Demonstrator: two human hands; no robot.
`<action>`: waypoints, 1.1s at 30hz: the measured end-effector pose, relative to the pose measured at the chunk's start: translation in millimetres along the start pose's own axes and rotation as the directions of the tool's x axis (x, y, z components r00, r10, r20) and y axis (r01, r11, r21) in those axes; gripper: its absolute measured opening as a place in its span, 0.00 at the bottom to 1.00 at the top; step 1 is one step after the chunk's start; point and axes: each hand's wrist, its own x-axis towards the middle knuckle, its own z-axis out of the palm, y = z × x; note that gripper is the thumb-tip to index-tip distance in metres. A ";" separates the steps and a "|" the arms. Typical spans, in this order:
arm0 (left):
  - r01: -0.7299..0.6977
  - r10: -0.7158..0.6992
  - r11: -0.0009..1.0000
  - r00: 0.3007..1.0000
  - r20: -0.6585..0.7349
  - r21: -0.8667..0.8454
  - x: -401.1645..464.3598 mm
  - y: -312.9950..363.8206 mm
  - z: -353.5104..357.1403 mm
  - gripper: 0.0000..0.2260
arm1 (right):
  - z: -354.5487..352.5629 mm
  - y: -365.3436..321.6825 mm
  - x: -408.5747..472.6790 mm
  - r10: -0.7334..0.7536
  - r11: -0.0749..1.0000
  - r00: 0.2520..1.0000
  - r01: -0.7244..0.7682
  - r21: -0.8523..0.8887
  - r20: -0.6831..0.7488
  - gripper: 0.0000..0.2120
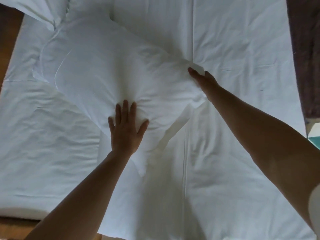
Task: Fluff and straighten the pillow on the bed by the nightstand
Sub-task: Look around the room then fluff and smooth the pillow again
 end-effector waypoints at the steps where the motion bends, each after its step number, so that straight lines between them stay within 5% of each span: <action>1: -0.002 0.002 1.000 1.000 -0.003 -0.011 0.3 -2.5 0.8 0.35 | 5.2 -1.2 -3.6 0.016 1.000 1.000 -0.016 0.017 -0.005 0.28; 6: 0.021 -0.022 0.999 1.000 -0.008 -0.041 -2.0 -7.5 3.1 0.35 | 19.0 -5.8 -21.0 0.038 0.999 0.997 -0.038 -0.001 -0.063 0.18; 10: 0.140 -0.138 0.982 0.990 0.023 -0.125 -13.3 -4.0 -4.2 0.35 | 25.3 -20.9 -51.2 -0.138 0.989 0.983 0.130 -0.072 -0.120 0.09; 16: 0.230 -0.242 0.929 0.970 -0.003 -0.291 -29.4 -16.3 -49.7 0.32 | 34.2 -71.1 -106.5 -0.402 0.912 0.915 0.402 -0.076 0.014 0.09; 23: 0.288 -0.444 0.756 0.886 -0.136 -0.588 25.0 -15.3 -193.2 0.29 | 74.3 -107.1 -190.7 -0.613 0.641 0.732 0.681 -0.355 0.298 0.15; 28: 0.377 -0.396 0.783 0.915 0.071 -0.495 37.8 -10.8 -230.5 0.29 | 104.4 -107.0 -244.8 -0.678 0.371 0.530 0.845 -0.386 0.509 0.13; 33: 0.408 -0.424 0.807 0.904 0.062 -0.428 -14.7 -17.8 -207.8 0.35 | 135.3 -102.2 -283.0 -0.710 0.339 0.453 0.891 -0.302 0.540 0.11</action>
